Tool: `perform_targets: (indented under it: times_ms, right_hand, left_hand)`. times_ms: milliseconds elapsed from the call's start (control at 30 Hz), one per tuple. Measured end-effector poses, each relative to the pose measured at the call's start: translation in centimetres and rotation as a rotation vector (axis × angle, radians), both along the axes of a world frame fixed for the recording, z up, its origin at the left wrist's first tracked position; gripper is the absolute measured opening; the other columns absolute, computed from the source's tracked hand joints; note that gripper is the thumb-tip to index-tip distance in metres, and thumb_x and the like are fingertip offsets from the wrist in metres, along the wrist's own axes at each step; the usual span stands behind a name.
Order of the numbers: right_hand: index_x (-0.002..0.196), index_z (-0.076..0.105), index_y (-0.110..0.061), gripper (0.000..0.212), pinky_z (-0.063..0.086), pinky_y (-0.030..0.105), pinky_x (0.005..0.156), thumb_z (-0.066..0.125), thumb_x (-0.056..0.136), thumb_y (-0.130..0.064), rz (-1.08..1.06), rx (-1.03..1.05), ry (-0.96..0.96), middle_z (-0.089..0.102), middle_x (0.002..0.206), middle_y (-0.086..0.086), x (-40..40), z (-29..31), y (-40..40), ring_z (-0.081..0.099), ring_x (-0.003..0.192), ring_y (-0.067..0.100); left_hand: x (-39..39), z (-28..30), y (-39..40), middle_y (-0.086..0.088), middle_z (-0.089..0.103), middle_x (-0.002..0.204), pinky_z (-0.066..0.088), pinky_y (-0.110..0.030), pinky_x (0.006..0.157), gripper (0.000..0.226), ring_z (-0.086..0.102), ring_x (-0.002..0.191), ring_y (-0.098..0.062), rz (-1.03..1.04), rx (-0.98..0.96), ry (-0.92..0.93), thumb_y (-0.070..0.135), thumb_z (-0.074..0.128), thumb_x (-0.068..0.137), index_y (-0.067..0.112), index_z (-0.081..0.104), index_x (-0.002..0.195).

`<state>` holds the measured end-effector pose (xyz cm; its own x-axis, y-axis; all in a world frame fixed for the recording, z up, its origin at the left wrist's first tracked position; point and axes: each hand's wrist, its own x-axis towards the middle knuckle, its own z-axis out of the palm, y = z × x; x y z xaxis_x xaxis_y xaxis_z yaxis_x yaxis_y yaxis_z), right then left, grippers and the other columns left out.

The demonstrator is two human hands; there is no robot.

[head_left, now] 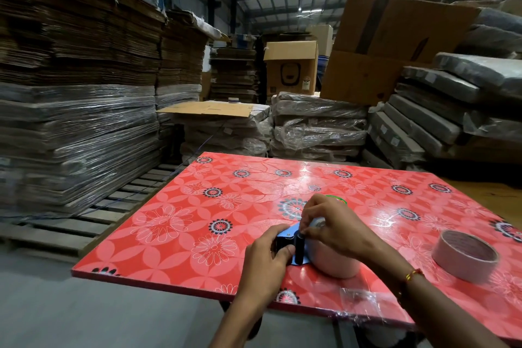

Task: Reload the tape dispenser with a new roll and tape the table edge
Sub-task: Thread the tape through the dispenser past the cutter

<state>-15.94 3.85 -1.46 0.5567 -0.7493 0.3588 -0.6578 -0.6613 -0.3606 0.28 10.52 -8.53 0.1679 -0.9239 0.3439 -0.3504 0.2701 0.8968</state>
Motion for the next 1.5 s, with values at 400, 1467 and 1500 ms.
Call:
perform_targets:
  times_ms: [400, 1467, 1500]
  right_hand:
    - [0.083, 0.077, -0.018, 0.009, 0.056, 0.038, 0.073, 0.07, 0.082, -0.013, 0.2, -0.181, -0.002, 0.073, 0.089, -0.009, -1.4, -0.8, -0.7, 0.07, 0.082, 0.011]
    - [0.09, 0.075, -0.013, 0.011, 0.053, 0.036, 0.069, 0.065, 0.091, -0.01, 0.47, -0.186, 0.179, 0.071, 0.092, -0.001, -1.5, 1.1, -2.0, 0.069, 0.082, 0.014]
    - [0.09, 0.075, -0.012, 0.012, 0.053, 0.037, 0.069, 0.064, 0.092, -0.012, 0.472, -0.183, 0.168, 0.071, 0.091, 0.0, -1.5, 1.1, -2.1, 0.069, 0.082, 0.014]
  left_hand:
    - [0.9, 0.7, -1.1, 0.005, 0.075, 0.112, 0.052, -0.029, 0.098, 0.041, 0.068, 0.106, -0.007, -0.116, 0.021, -0.142, 0.008, 0.065, 0.09, 0.028, 0.066, 0.126]
    - [3.7, 0.6, -4.1, -0.005, 0.068, 0.128, 0.046, -0.036, 0.109, 0.045, 0.062, 0.121, -0.018, -0.446, 0.082, -0.134, 0.003, 0.058, 0.095, 0.021, 0.058, 0.137]
    - [3.6, 0.7, -4.1, -0.004, 0.068, 0.127, 0.047, -0.033, 0.108, 0.045, 0.063, 0.12, -0.016, -0.448, 0.079, -0.131, 0.001, 0.058, 0.095, 0.019, 0.058, 0.137]
